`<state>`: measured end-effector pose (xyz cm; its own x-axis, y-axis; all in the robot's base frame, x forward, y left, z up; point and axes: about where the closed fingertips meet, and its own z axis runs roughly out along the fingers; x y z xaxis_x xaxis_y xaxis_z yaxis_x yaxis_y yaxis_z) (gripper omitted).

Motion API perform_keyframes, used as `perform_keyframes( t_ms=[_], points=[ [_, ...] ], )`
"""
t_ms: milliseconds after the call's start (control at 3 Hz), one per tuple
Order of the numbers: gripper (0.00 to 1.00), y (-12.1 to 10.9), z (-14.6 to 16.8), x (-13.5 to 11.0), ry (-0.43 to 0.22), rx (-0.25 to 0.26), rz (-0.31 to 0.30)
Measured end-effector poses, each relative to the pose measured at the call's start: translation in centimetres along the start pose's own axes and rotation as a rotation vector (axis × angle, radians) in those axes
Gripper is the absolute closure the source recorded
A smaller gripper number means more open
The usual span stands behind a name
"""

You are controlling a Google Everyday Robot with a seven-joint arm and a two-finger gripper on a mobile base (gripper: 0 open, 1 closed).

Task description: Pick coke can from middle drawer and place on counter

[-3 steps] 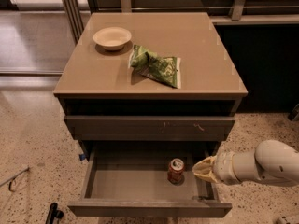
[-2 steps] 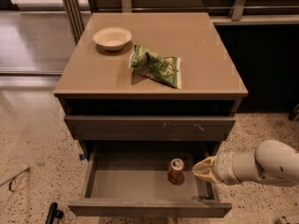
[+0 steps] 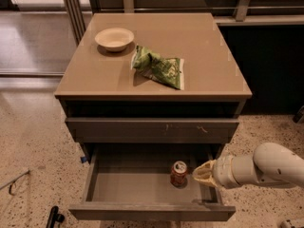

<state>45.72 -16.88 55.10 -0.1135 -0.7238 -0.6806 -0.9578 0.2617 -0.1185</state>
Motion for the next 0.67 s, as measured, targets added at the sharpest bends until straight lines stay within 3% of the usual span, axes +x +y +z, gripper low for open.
perform_keyframes(
  t_ms=[667],
  points=[
    [0.4, -0.7, 3.9, 2.7, 0.017, -0.01, -0.02]
  ],
)
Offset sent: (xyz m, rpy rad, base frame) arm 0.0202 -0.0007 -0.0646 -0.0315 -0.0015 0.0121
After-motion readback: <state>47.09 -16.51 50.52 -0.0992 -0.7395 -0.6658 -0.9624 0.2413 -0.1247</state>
